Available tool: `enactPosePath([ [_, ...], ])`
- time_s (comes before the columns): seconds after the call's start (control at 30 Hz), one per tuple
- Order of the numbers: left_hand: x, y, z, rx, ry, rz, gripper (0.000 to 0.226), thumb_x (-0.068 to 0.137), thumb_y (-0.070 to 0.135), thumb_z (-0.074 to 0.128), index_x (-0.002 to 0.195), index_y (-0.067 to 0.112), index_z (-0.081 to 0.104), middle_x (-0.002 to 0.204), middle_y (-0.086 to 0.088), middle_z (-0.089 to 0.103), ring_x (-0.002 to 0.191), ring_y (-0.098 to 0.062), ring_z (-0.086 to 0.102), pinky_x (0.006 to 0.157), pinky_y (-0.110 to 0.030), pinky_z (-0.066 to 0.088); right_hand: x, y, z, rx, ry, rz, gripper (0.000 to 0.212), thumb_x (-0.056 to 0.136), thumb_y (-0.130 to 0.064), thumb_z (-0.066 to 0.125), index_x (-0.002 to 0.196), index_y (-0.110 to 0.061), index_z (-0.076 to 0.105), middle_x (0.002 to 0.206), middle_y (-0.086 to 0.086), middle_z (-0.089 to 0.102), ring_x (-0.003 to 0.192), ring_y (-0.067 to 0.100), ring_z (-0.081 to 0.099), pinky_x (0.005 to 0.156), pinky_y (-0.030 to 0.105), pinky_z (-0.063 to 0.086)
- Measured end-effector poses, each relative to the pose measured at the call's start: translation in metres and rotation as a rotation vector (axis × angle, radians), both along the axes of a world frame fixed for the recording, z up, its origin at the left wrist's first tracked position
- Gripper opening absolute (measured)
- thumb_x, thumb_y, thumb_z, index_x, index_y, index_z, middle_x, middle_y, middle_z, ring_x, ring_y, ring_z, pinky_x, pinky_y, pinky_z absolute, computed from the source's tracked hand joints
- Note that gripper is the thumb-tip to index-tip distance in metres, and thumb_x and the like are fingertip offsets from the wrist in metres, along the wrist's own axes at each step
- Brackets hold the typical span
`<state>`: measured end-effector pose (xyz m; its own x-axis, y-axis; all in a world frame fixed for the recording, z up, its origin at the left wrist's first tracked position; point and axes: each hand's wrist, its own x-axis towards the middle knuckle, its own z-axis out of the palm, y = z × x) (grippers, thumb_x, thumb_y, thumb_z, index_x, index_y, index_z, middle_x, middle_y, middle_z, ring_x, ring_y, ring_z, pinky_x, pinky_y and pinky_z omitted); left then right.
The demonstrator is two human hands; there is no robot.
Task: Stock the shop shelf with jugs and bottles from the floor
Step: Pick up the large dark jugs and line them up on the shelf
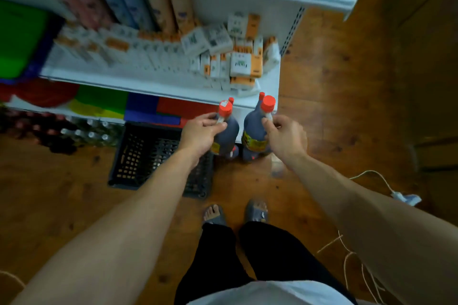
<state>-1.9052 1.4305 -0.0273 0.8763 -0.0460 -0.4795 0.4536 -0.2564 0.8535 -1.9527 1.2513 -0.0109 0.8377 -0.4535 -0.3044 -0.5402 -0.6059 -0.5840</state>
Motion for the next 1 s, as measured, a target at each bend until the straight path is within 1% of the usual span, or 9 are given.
enactPosePath([
  [0.13, 0.018, 0.017, 0.068, -0.066, -0.008, 0.047, 0.038, 0.083, 0.014, 0.073, 0.118, 0.002, 0.066, 0.121, -0.005, 0.067, 0.111, -0.018, 0.061, 0.098, -0.033, 0.048, 0.015, 0.01, 0.065, -0.016, -0.11, 0.053, 0.037, 0.094, -0.045, 0.048, 0.077, -0.017, 0.066, 0.078, 0.003, 0.07, 0.082, 0.025, 0.063, 0.064, 0.032, 0.039],
  [0.3, 0.033, 0.035, 0.148, -0.125, -0.118, 0.06, 0.032, 0.084, 0.007, 0.07, 0.113, -0.005, 0.066, 0.115, -0.011, 0.068, 0.097, -0.016, 0.061, 0.085, -0.024, 0.045, 0.028, 0.027, 0.136, -0.013, -0.248, 0.098, 0.043, 0.095, -0.046, 0.045, 0.073, -0.013, 0.062, 0.075, 0.005, 0.068, 0.079, 0.026, 0.061, 0.067, 0.036, 0.045],
  [0.4, 0.039, 0.044, 0.194, -0.129, -0.192, 0.031, 0.027, 0.087, 0.007, 0.066, 0.113, -0.002, 0.067, 0.105, -0.005, 0.067, 0.074, 0.0, 0.063, 0.063, -0.009, 0.047, 0.037, 0.037, 0.171, -0.025, -0.351, 0.116, 0.043, 0.095, -0.045, 0.044, 0.074, -0.011, 0.062, 0.075, 0.007, 0.068, 0.08, 0.028, 0.061, 0.071, 0.039, 0.048],
  [0.47, 0.046, 0.052, 0.219, -0.119, -0.238, 0.027, 0.024, 0.085, 0.008, 0.068, 0.108, -0.001, 0.069, 0.098, -0.005, 0.067, 0.065, 0.003, 0.062, 0.059, -0.01, 0.047, 0.044, 0.043, 0.193, -0.032, -0.408, 0.123, 0.044, 0.094, -0.044, 0.045, 0.074, -0.01, 0.062, 0.073, 0.007, 0.068, 0.079, 0.027, 0.061, 0.071, 0.04, 0.049],
  [0.57, 0.057, 0.066, 0.256, -0.105, -0.266, 0.028, 0.028, 0.082, 0.014, 0.072, 0.102, -0.006, 0.07, 0.091, -0.01, 0.069, 0.08, -0.017, 0.062, 0.073, -0.029, 0.047, 0.055, 0.05, 0.224, -0.014, -0.495, 0.14, 0.043, 0.094, -0.042, 0.046, 0.07, -0.01, 0.06, 0.068, 0.005, 0.064, 0.073, 0.026, 0.059, 0.066, 0.039, 0.044],
  [0.63, 0.063, 0.073, 0.275, -0.103, -0.257, 0.035, 0.021, 0.082, 0.017, 0.072, 0.091, -0.002, 0.073, 0.083, -0.012, 0.066, 0.076, -0.022, 0.058, 0.072, -0.034, 0.045, 0.062, 0.055, 0.242, 0.004, -0.542, 0.135, 0.042, 0.094, -0.042, 0.047, 0.069, -0.011, 0.059, 0.067, 0.004, 0.061, 0.072, 0.026, 0.058, 0.063, 0.038, 0.042],
  [0.73, 0.076, 0.08, 0.299, -0.12, -0.286, 0.044, 0.012, 0.082, 0.016, 0.07, 0.073, 0.009, 0.07, 0.083, -0.012, 0.063, 0.076, -0.022, 0.056, 0.072, -0.035, 0.045, 0.074, 0.059, 0.264, 0.009, -0.596, 0.125, 0.041, 0.094, -0.04, 0.048, 0.07, -0.01, 0.06, 0.068, 0.007, 0.061, 0.073, 0.026, 0.056, 0.063, 0.038, 0.041],
  [0.9, 0.106, 0.085, 0.325, -0.131, -0.322, 0.009, 0.01, 0.084, 0.017, 0.067, 0.076, 0.012, 0.07, 0.093, -0.006, 0.066, 0.09, -0.017, 0.059, 0.075, -0.034, 0.049, 0.097, 0.058, 0.288, 0.015, -0.682, 0.124, 0.043, 0.096, -0.041, 0.047, 0.073, -0.009, 0.063, 0.068, 0.007, 0.06, 0.069, 0.024, 0.054, 0.062, 0.036, 0.037],
  [1.0, 0.125, 0.083, 0.332, -0.139, -0.343, 0.046, 0.009, 0.084, 0.019, 0.067, 0.081, 0.011, 0.071, 0.096, -0.002, 0.069, 0.095, -0.015, 0.061, 0.076, -0.034, 0.051, 0.116, 0.052, 0.298, 0.024, -0.706, 0.102, 0.042, 0.097, -0.042, 0.046, 0.076, -0.01, 0.064, 0.071, 0.008, 0.062, 0.072, 0.025, 0.056, 0.066, 0.04, 0.042],
])
